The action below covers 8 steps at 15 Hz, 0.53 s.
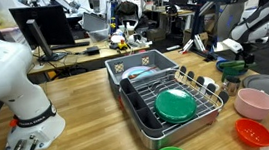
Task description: Take the zucchini from the grey plate and put it on the blue plate
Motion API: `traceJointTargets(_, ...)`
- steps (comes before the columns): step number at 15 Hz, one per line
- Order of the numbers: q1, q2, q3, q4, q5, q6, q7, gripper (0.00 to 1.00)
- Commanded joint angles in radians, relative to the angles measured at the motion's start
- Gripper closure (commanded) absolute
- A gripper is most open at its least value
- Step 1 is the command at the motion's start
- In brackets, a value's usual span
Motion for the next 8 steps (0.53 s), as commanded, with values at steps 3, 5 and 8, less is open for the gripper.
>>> traceJointTargets(3, -0.013, -0.128, 0.022, -0.117, 0.009, -0.005, -0.004, 0.00)
traceJointTargets(5, -0.020, -0.175, 0.030, -0.165, 0.024, -0.031, -0.003, 0.00)
traceJointTargets(8, -0.042, -0.268, 0.054, -0.259, 0.076, -0.062, -0.011, 0.00)
